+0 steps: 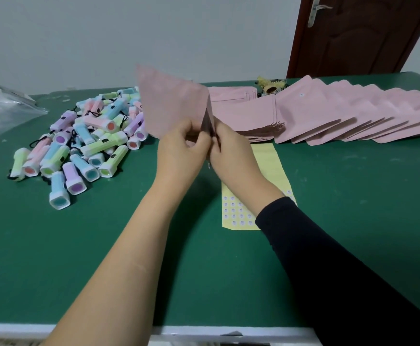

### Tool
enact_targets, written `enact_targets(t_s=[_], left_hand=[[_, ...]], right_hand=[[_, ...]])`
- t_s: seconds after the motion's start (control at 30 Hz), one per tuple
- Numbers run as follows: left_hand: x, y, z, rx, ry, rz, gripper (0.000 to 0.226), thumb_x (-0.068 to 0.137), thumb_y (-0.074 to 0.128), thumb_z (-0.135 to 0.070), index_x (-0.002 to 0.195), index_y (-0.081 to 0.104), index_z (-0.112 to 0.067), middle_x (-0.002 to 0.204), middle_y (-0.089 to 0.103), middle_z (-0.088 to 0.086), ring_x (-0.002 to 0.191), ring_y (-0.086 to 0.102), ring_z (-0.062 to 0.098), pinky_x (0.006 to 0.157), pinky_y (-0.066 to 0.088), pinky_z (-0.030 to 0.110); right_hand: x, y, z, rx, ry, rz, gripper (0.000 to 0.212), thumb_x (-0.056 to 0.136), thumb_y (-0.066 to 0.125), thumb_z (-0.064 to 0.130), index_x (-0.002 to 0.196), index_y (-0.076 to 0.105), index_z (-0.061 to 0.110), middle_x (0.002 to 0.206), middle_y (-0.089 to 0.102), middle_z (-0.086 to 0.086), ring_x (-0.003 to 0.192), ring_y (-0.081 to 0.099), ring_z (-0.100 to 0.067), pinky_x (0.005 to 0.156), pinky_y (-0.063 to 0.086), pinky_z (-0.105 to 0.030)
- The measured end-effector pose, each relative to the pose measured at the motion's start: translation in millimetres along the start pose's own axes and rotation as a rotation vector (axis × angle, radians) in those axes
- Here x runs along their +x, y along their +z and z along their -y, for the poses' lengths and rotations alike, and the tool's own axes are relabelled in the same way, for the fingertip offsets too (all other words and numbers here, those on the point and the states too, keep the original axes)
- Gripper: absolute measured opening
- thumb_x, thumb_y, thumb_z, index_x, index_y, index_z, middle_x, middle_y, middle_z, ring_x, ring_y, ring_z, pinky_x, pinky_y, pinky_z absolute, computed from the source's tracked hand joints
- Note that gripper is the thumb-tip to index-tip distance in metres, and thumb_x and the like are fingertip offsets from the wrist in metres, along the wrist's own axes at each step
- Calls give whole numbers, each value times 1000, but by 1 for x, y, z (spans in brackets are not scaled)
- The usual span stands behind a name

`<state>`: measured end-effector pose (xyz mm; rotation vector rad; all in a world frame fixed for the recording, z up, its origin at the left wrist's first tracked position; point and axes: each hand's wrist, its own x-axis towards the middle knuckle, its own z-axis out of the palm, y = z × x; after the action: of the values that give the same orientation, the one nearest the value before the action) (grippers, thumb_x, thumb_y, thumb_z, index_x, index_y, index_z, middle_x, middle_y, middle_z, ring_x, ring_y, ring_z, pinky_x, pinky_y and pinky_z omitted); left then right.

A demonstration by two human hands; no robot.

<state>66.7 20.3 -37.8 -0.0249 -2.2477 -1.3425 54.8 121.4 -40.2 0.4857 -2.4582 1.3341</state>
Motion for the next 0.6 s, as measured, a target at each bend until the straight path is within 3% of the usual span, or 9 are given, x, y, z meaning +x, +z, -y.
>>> enact_targets(t_s=[0.03, 0.13, 0.2, 0.27, 0.33, 0.4, 0.47, 0.53, 0.6], left_hand=[[-1, 2, 0, -9, -16, -8, 8, 87, 58, -16, 90, 62, -22, 84, 67, -16, 79, 60, -1, 72, 46, 16], [1, 4, 1, -128, -134, 30, 39, 90, 52, -8, 129, 51, -13, 124, 62, 2, 112, 59, 11, 95, 48, 28], [3, 2, 3, -152, -196, 71, 51, 92, 47, -2, 142, 42, -12, 131, 59, 7, 105, 60, 8, 88, 49, 20], [4, 0, 5, -111, -176, 108, 67, 90, 42, 7, 151, 32, -18, 133, 58, -3, 96, 60, -3, 80, 47, 10], [4, -2, 4, -53, -142, 145, 82, 87, 38, 12, 157, 19, -27, 130, 56, -9, 89, 59, -12, 75, 46, 9], [4, 0, 4, 13, -116, 180, 83, 89, 38, 9, 158, 10, -30, 122, 62, 1, 93, 63, 6, 79, 49, 17], [-1, 2, 2, 90, -56, 207, 77, 94, 38, 5, 157, 9, -28, 129, 59, 4, 109, 61, 15, 88, 43, 12], [-4, 4, 0, 63, 32, 195, 68, 98, 38, 5, 154, 16, -27, 142, 51, -15, 125, 51, -3, 96, 31, 2], [0, 3, 1, 50, 80, 141, 69, 98, 40, 1, 154, 17, -32, 143, 43, -27, 123, 45, -17, 100, 37, 7]], right_hand=[[-1, 2, 0, 0, 3, 18, 43, 96, 40, 8, 137, 49, 19, 109, 68, -8, 101, 61, -31, 86, 49, -38], [-7, 8, 4, 16, -44, 33, 53, 95, 37, 6, 146, 39, 21, 120, 66, -9, 107, 61, -31, 92, 49, -42], [-10, 13, 4, -18, -52, 53, 58, 94, 36, 3, 150, 35, 20, 128, 62, -11, 112, 59, -32, 94, 48, -40], [-10, 18, 3, 17, 11, 29, 60, 92, 36, 0, 149, 37, 19, 133, 60, -10, 117, 57, -30, 97, 45, -30], [-8, 17, 1, 107, 86, -31, 56, 90, 39, -1, 144, 45, 15, 131, 61, -9, 118, 56, -29, 91, 40, -22], [-6, 15, -2, 126, 127, -30, 53, 91, 44, 2, 142, 46, 15, 131, 62, -9, 120, 55, -29, 95, 40, -27], [-4, 14, -6, 76, 166, 12, 56, 92, 46, 6, 147, 41, 19, 134, 60, -5, 123, 54, -25, 101, 40, -30], [-3, 13, -8, 71, 182, -2, 58, 90, 43, 2, 146, 44, 20, 135, 59, -2, 122, 53, -23, 103, 41, -28], [-2, 10, -5, 139, 198, -47, 63, 87, 39, -4, 144, 46, 18, 138, 57, 0, 124, 51, -18, 102, 36, -16]])
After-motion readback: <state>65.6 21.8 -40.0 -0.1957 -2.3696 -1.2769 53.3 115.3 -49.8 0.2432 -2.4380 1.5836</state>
